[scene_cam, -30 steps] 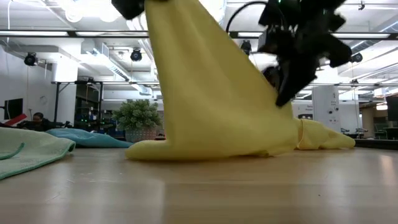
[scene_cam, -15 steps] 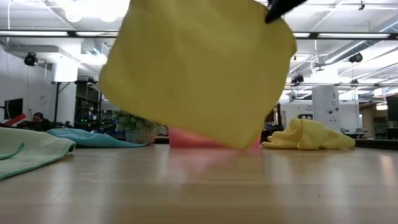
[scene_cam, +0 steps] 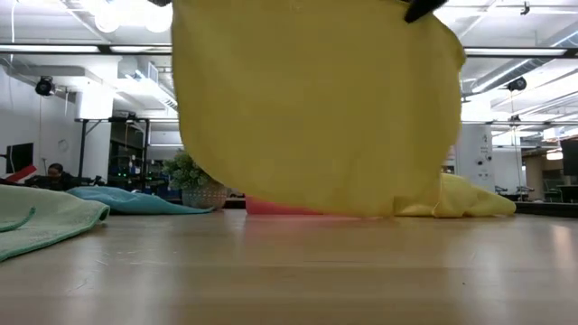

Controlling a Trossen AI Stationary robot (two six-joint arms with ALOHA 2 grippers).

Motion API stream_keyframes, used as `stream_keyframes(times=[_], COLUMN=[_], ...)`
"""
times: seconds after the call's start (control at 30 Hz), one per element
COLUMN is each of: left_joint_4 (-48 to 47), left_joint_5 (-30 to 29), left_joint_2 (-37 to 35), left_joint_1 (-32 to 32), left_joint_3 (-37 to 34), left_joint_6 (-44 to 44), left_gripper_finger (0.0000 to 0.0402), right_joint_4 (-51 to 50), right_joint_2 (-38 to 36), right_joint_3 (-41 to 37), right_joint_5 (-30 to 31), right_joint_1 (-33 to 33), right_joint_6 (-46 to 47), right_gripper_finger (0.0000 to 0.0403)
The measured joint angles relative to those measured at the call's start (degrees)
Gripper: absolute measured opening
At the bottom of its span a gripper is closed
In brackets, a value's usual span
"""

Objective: Fold microfiber towels
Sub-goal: Fold the bottom yellow microfiber towel

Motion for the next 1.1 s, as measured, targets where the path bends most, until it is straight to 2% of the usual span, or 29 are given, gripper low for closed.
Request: stream_keyframes(times=[0.2,0.4,0.57,0.77,0.9,1.1], left_joint_4=[0.12,3.18,8.66,10.85,11.87,12.01], left_joint_5=[5.91,12.21,18.42,21.91,24.81,25.28], left_joint_2=[7.75,14.91,19.11,22.50,23.67,25.27], left_joint_1=[-4.09,-6.89,-8.05,-9.37,-9.50,-9.52], left_joint_3=[-2.90,-2.68,-2.63,-2.61,-2.59,-2.59], left_joint_6=[-9.86,-18.69,-23.86,-27.20,-29.86,-29.96], left_gripper_finger=[0.0000,0.0000,0.0000,0.0000,0.0000,0.0000], right_joint_4=[6.66,21.86,33.12,42.16,49.68,55.96], right_joint_2=[0.68,0.67,0.66,0.66,0.66,0.66], right_joint_3=[-8.87,-18.77,-25.82,-32.73,-35.99,-39.08], right_joint_5=[-5.19,-11.64,-13.12,-13.69,-16.70,-18.65], right_joint_1=[7.69,14.60,18.88,22.47,23.87,24.69], right_joint_6=[8.16,16.26,24.14,33.24,38.40,44.13], right_gripper_finger=[0.0008,0.0008,0.0008,0.0008,0.0008,0.0008])
